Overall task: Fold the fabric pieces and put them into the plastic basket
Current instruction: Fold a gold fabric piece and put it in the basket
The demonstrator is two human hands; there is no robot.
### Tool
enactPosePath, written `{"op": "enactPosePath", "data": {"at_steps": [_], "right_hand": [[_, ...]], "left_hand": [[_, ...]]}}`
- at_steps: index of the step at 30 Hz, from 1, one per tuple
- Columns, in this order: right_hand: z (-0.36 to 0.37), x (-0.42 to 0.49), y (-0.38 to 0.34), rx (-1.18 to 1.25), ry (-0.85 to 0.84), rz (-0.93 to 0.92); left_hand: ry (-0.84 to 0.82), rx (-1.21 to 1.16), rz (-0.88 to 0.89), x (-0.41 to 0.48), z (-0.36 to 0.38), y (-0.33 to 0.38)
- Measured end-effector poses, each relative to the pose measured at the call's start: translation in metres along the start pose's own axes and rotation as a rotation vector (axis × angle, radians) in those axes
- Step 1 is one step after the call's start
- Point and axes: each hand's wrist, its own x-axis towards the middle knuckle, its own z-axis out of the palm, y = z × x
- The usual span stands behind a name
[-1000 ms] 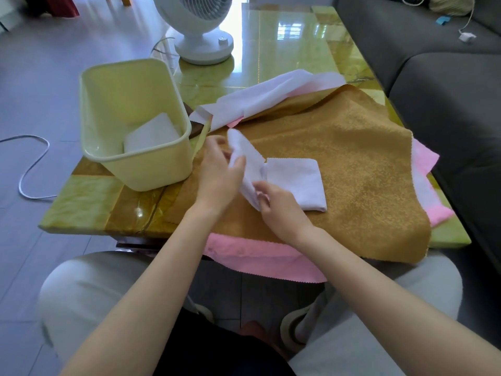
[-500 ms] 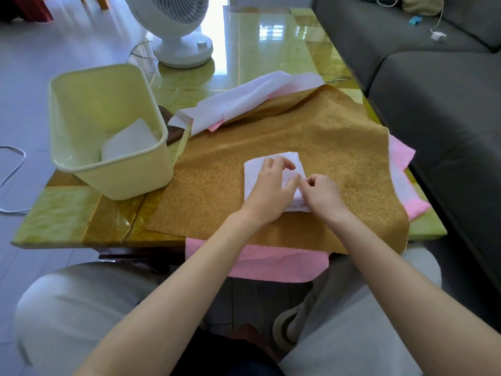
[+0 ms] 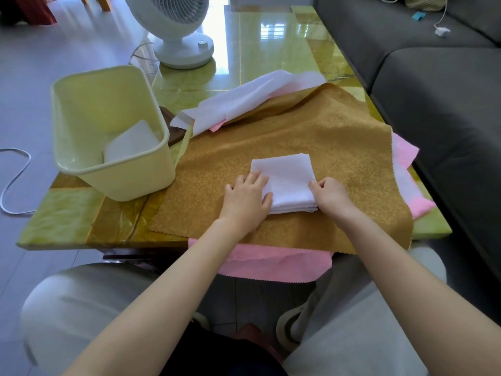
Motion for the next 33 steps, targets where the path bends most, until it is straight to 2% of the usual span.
{"op": "enactPosePath", "data": {"at_steps": [5,11,16,21,24,28,30,33], "right_hand": [[0.001,-0.010,-0.002,0.008,0.076,-0.056],[-0.006,-0.004,-0.008,-0.045,-0.113,0.002],[-0.015,-0.006,-0.028,0.116,-0.111,-0.019],[-0.020,-0.010,-0.063,-0.049,-0.020,-0.207],[-0.022,-0.016,-0.086,-0.214,0.077,-0.300],[-0.022,-0.023,-0.116,-0.352,0.227,-0.464],[-0.019,-0.028,-0.129,-0.369,0.273,-0.561],[-0.011,-0.032,-0.150,-0.374,0.339,-0.678]], "left_hand": [[0.000,0.110,0.010,-0.001,0.008,-0.003],[-0.044,0.198,0.009,-0.001,0.011,0.002],[-0.050,0.146,0.012,-0.001,0.006,-0.001],[-0.023,0.106,-0.056,-0.003,-0.001,-0.014],[-0.078,0.126,-0.078,-0.003,-0.012,-0.025],[-0.180,-0.057,-0.092,-0.002,-0.037,-0.034],[-0.122,-0.077,-0.082,0.001,-0.056,-0.037],[0.106,-0.052,-0.059,0.008,-0.094,-0.047]]}}
